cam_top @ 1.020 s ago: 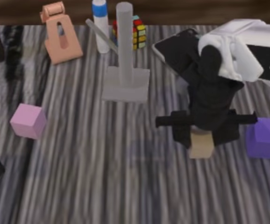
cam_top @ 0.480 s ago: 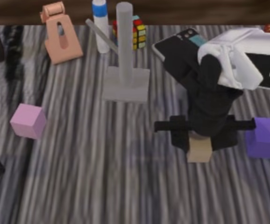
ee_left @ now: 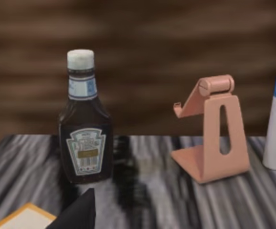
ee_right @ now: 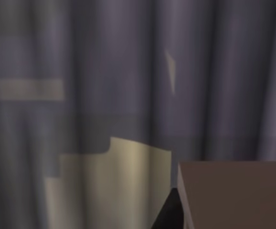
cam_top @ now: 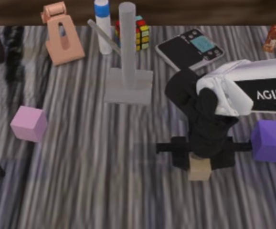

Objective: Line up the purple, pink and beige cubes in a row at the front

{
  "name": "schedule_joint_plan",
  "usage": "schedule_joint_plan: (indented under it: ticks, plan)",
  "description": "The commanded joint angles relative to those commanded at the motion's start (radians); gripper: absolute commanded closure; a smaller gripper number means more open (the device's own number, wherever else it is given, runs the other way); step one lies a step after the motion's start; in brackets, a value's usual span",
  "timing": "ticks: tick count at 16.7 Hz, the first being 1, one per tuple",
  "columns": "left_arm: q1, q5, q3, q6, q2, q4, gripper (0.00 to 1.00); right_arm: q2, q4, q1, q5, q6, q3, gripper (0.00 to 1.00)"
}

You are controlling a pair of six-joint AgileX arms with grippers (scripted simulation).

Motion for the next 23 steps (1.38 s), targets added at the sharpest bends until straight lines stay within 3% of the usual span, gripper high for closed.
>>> schedule_joint_plan:
  ticks: [2,15,23]
  plan:
    - [0.000,0.000,0.000,0.000,0.000,0.000,0.00,0.000,0.000,0.000,0.000,0.000,0.000,1.00]
    - [0.000,0.000,0.000,0.000,0.000,0.000,0.00,0.000,0.000,0.000,0.000,0.000,0.000,0.02]
    - [0.000,0.000,0.000,0.000,0.000,0.000,0.00,0.000,0.000,0.000,0.000,0.000,0.000,0.00]
